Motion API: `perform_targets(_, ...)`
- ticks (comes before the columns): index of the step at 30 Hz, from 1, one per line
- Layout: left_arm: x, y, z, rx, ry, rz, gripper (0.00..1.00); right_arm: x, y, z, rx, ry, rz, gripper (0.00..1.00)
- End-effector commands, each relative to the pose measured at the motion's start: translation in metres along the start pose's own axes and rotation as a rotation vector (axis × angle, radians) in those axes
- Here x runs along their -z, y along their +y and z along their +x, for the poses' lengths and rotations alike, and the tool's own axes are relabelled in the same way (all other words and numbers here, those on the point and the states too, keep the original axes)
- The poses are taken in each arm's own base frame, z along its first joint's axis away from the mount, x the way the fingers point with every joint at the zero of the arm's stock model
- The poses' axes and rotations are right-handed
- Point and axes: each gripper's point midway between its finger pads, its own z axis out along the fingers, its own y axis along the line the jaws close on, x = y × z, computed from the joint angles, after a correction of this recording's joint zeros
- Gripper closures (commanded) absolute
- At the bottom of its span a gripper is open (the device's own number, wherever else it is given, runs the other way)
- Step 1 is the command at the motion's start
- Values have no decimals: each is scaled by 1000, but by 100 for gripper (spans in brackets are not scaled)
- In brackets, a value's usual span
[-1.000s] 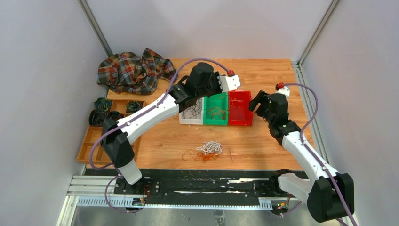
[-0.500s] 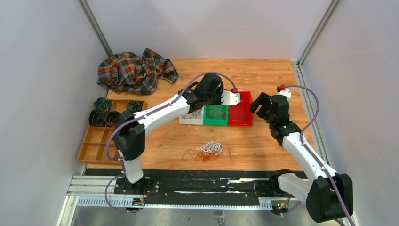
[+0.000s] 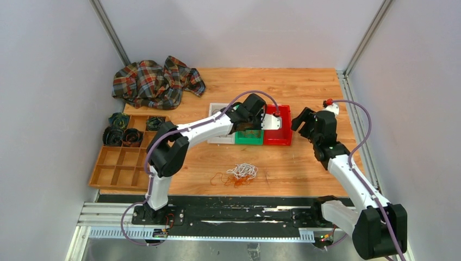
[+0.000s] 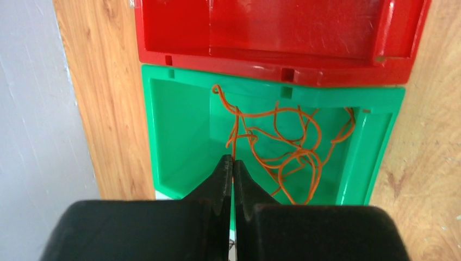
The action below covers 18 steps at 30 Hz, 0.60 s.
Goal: Untangle the cables
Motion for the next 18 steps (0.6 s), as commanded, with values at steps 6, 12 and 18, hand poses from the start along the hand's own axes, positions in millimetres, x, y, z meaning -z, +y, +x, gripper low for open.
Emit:
perform_targets(6, -31, 9, 11, 62, 7, -55, 100, 1, -10, -1, -12, 2, 11, 27)
perform_targets(12, -12, 10, 20, 167, -26, 71, 93, -7, -10, 7, -32, 39, -4, 27)
perform_targets(18, 15, 17, 1, 209, -115, 132, 42, -26, 1, 22, -34, 130, -47, 28)
